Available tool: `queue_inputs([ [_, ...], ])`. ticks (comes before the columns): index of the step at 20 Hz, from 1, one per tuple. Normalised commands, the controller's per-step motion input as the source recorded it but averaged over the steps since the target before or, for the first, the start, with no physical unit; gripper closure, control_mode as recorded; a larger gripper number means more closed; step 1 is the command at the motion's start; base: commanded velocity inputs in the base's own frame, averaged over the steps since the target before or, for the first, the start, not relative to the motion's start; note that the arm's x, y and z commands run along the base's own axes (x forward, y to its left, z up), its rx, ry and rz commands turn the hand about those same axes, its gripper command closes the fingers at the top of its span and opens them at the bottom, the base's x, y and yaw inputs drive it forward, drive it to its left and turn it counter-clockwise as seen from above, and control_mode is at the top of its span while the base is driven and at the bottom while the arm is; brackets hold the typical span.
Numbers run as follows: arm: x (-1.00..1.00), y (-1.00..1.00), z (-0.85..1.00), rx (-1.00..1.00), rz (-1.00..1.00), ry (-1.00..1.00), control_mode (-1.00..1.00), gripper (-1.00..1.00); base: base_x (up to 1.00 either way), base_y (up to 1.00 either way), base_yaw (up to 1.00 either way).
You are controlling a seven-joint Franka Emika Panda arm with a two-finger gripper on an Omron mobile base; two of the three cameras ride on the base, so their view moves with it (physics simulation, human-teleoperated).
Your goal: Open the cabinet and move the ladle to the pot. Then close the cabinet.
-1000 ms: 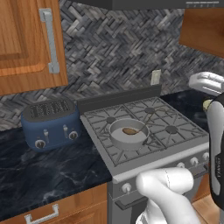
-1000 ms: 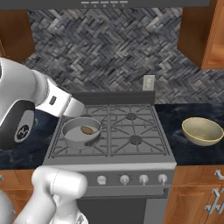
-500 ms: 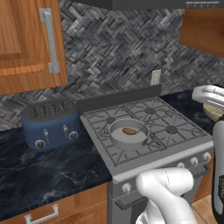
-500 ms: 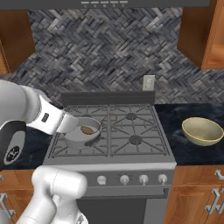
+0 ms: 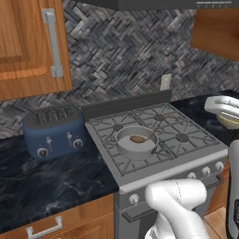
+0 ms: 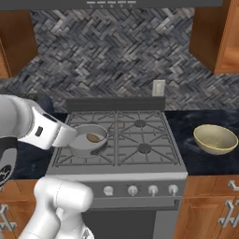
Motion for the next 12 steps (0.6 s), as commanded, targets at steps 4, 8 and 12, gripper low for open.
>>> queue_inputs([
  [4, 0.0, 0.0, 0.0, 0.0, 0.0, 0.0, 1.0, -1.0, -0.62, -0.68, 0.0],
  [8, 0.0, 0.0, 0.0, 0.0, 0.0, 0.0, 1.0, -1.0, -0.19, -0.98, 0.0],
  [12, 0.0, 0.0, 0.0, 0.0, 0.0, 0.0, 1.0, -1.0, 0.0, -1.0, 0.0],
])
